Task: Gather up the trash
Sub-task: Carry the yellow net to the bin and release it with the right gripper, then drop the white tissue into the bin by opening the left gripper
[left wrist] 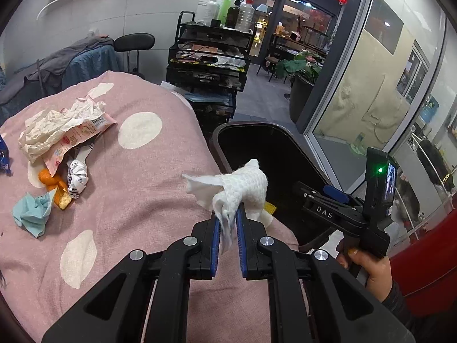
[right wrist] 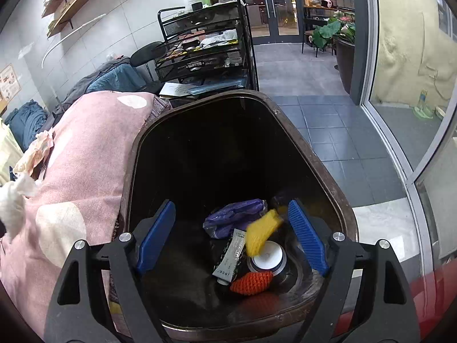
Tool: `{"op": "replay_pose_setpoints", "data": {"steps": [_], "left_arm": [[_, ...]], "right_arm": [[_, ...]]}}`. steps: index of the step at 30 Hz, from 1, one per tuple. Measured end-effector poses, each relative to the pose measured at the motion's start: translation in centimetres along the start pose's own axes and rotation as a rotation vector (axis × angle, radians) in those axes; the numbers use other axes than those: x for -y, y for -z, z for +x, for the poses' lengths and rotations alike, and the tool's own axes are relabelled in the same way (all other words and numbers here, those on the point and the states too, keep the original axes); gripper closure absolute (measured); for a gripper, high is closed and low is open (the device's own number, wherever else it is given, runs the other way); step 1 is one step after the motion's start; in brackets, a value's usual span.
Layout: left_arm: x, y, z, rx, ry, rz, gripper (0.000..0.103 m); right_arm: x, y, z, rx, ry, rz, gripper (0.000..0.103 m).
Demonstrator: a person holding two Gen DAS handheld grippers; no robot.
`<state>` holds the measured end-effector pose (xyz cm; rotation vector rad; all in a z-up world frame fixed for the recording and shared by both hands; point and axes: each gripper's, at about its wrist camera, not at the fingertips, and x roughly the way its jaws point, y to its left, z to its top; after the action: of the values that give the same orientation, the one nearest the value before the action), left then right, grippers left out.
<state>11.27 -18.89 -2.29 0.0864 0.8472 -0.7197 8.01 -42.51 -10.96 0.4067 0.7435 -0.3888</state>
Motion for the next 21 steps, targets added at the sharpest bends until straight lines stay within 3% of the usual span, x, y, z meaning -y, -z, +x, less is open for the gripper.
{"op": "replay_pose_setpoints", "data": {"steps": [3, 21], "left_arm": [[0.7, -0.3, 0.4, -0.007, 0.005, 0.012, 0.091], [5.4, -3.2, 6.7, -0.137, 0.064, 0.107, 0.091]], "right_arm": [[0.3, 0.0, -0.5, 0.02, 0.0, 0.008, 0.016], [3.8, -0.9, -4.0, 0.11, 0.036, 0.108, 0.011]]}}
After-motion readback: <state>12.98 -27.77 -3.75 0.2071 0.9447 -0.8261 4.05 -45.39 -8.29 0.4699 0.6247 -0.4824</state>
